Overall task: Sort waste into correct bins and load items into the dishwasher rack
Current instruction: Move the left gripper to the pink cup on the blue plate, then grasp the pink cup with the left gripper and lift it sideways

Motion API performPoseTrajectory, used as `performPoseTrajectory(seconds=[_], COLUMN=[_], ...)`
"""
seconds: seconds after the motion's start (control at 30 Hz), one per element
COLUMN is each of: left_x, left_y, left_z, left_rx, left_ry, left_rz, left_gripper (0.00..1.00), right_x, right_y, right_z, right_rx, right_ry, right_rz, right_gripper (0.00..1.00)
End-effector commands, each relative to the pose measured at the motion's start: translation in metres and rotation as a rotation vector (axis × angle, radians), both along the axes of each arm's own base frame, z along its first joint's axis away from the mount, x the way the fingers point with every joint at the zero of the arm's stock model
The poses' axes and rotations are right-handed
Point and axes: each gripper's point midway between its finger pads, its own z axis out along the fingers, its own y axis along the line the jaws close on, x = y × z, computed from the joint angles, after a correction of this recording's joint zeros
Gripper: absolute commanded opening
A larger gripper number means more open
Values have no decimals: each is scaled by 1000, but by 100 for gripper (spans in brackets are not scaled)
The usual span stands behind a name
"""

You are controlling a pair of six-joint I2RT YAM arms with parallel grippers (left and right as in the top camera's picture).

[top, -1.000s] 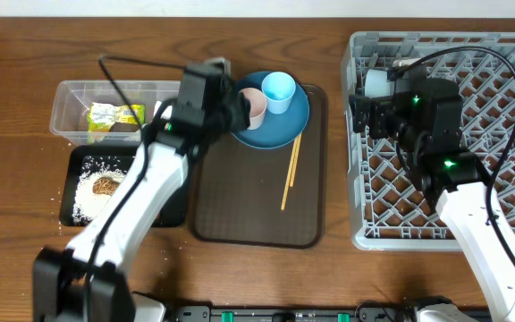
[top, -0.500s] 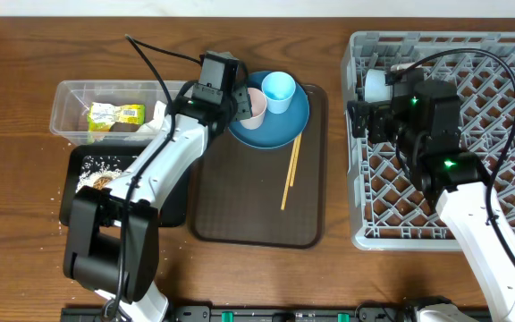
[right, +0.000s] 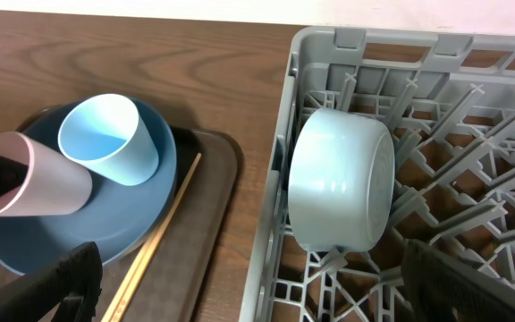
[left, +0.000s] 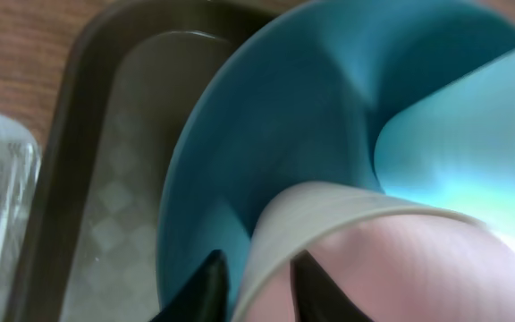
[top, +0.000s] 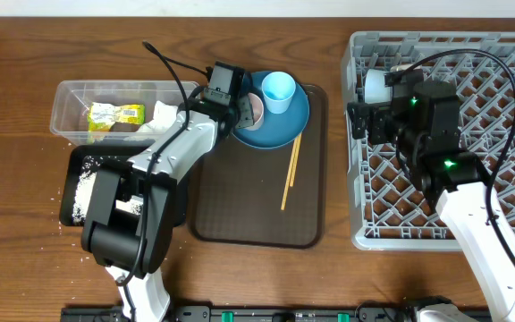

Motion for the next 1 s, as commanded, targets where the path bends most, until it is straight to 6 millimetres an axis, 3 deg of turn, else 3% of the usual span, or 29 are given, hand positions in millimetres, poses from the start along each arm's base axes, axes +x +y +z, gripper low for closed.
performPoseTrajectory(seconds=[0.0, 0.23, 0.5, 0.73, 0.97], left_x=[3, -1, -27, -66, -100], left_y=[3, 5, 23, -6, -32], left_z=[7, 29, 98, 178, 223], left_rx=[12, 5, -22, -277, -656], left_ry=[-22, -46, -94, -195, -198], left_rz=[10, 10, 17, -286, -581], left_gripper=[12, 6, 6, 6, 6], right_x=[-1, -1, -5, -16, -53], right_y=[4, 4, 16, 41, 65], right_z=[5, 5, 6, 21, 66], right_rx=[15, 16, 57, 298, 509], right_ry=[-8, -8, 2, 30, -63], right_rz=[6, 6, 64, 230, 658], right_gripper=[99, 99, 99, 99, 99])
